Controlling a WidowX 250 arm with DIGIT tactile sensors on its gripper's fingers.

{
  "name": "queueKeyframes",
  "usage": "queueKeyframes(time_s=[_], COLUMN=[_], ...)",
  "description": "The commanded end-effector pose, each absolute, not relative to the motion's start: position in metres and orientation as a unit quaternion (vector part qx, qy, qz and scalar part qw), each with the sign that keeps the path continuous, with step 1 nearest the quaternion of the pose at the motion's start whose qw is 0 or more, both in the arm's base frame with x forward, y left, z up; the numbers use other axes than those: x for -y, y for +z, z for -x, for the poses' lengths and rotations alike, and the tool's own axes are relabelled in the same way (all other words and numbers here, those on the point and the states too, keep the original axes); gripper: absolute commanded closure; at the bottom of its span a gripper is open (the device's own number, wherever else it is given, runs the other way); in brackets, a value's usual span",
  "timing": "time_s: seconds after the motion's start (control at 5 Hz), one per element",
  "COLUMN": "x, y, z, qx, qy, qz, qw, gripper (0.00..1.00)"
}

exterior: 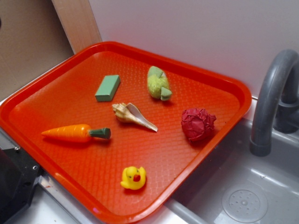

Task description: Grab the yellow duck.

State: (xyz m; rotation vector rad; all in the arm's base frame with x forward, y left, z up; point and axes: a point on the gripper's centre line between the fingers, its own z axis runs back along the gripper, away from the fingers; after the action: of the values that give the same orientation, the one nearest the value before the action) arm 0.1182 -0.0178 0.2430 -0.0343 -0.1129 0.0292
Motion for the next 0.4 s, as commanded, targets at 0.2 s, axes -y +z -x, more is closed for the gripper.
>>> queueKeyframes(time_s=[0.2], x=[0.030], y=[0.250], z=[-0.152], qx=[0.101], qy=[-0.048], qz=[-0.003], qw=[0.994], gripper=[0.00])
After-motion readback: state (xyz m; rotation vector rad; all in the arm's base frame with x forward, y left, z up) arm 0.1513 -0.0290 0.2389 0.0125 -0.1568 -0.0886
